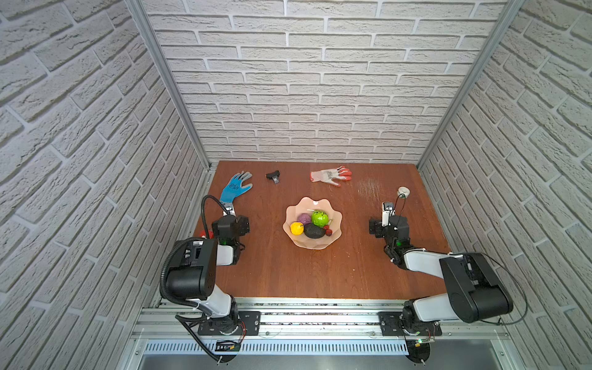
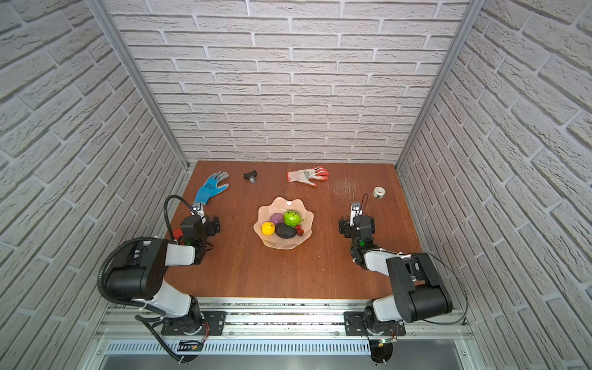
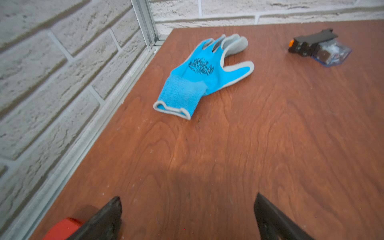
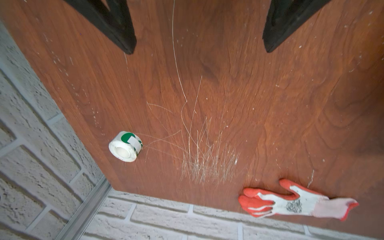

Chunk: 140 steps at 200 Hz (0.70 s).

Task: Arrange fruit in a fruit bowl
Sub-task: Reset both arms

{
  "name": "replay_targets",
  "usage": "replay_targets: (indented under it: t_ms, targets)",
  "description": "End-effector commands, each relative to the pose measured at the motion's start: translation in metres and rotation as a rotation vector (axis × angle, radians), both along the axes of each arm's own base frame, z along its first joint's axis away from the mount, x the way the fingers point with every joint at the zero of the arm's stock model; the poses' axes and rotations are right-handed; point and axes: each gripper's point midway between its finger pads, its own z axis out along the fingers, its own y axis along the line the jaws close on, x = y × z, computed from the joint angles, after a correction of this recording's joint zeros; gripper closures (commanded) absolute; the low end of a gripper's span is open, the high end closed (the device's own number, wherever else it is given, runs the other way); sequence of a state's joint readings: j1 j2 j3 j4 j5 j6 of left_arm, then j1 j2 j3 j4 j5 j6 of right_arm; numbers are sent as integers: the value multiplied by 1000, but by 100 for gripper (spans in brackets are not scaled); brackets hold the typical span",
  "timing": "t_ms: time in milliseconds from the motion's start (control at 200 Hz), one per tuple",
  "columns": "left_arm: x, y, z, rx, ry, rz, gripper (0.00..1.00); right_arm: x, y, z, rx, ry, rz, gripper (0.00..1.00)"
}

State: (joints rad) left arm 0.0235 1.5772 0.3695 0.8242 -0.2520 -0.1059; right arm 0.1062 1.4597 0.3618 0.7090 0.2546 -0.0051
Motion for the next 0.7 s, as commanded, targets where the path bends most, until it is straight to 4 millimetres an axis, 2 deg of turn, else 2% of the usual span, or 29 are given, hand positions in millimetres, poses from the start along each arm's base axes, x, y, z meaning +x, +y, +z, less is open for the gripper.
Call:
replay_targets:
  t_ms: [0,695]
  targets:
    - [14,1,29,-24,-136,-15,2,10,1,22,64,-151,12,2]
    - [14,1,28,-25,-131,-15,2,10,1,23,72,-149,17,0]
